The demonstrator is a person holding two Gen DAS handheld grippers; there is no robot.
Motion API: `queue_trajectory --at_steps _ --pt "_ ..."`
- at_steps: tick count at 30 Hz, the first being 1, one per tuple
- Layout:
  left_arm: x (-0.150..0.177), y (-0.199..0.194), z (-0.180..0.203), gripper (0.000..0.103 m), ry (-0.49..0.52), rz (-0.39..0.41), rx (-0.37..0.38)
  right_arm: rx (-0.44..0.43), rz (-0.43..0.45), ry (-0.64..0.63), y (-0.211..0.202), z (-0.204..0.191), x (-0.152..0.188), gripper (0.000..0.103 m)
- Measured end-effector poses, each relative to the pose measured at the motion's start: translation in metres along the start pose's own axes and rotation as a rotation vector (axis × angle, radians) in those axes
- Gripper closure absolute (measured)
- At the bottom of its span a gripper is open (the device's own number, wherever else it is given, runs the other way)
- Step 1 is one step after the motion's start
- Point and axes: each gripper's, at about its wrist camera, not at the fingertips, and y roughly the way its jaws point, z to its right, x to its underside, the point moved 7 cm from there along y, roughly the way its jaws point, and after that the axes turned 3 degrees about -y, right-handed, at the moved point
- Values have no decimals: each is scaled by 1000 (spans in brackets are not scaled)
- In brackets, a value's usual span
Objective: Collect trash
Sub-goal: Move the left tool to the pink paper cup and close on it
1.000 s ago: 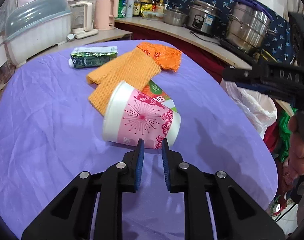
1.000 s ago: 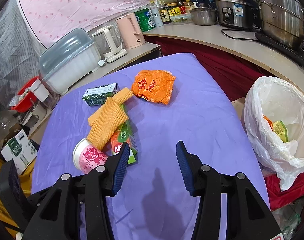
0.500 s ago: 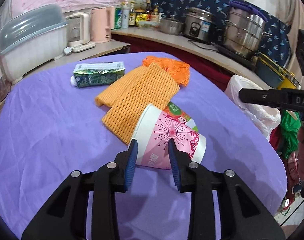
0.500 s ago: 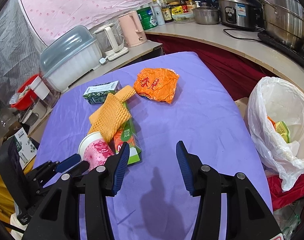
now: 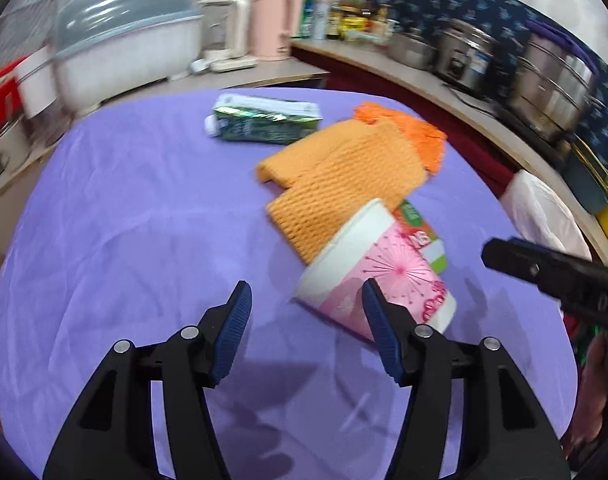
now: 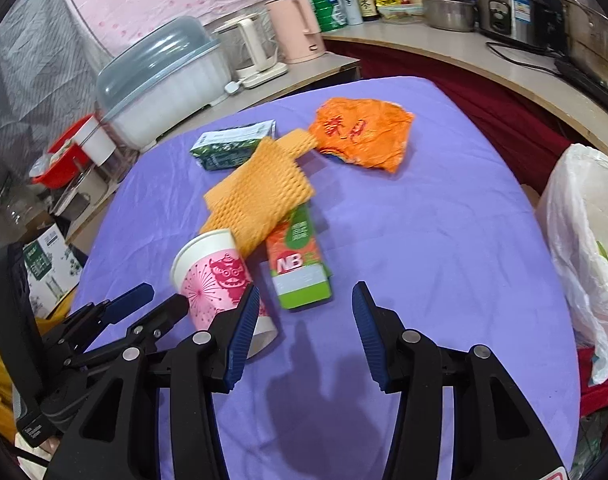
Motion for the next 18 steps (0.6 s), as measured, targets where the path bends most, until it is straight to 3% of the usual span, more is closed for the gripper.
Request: queue_trajectory --at_steps 5,11,15,18 --pt "9 -14 -6 45 -145 -24 39 -24 -21 -21 8 -7 7 57" --pt "23 -27 4 35 -185 -41 52 -42 -73 -40 24 -12 23 69" --pt "28 -31 4 33 -209 -52 51 -139 -107 -63 25 -30 36 84" --pt "28 -32 -2 25 -242 -44 36 -134 -99 -74 21 -30 37 84"
